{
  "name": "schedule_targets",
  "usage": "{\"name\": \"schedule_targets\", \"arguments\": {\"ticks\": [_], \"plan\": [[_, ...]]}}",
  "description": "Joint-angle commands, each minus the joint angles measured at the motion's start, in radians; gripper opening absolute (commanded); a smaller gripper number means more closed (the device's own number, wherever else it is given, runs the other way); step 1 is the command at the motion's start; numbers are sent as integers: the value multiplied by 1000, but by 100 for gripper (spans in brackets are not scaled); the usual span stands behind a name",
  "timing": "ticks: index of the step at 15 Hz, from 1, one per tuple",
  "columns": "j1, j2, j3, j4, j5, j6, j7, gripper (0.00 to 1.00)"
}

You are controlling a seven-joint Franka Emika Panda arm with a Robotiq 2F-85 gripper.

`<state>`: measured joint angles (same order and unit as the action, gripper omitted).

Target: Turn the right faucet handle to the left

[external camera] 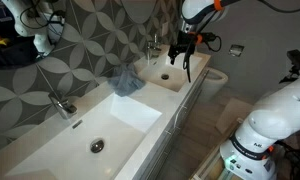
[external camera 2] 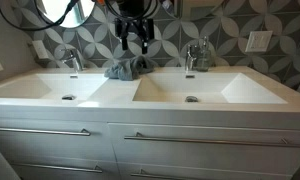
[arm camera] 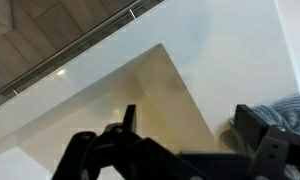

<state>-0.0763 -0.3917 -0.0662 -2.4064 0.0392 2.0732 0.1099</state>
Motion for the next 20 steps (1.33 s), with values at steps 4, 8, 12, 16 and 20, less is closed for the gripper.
{"name": "schedule_targets", "arguments": {"ticks": [4, 8, 12, 16, 20], "plan": [[-4, 0, 4, 2, 2, -2, -2, 100], [-31, 30, -4, 24, -52, 81, -1, 100], [-52, 91, -35, 114, -103, 256, -80, 100], [-45, 197, -82, 241, -46, 374, -151, 100], [-56, 198, -80, 240, -64, 395, -135, 100]]}}
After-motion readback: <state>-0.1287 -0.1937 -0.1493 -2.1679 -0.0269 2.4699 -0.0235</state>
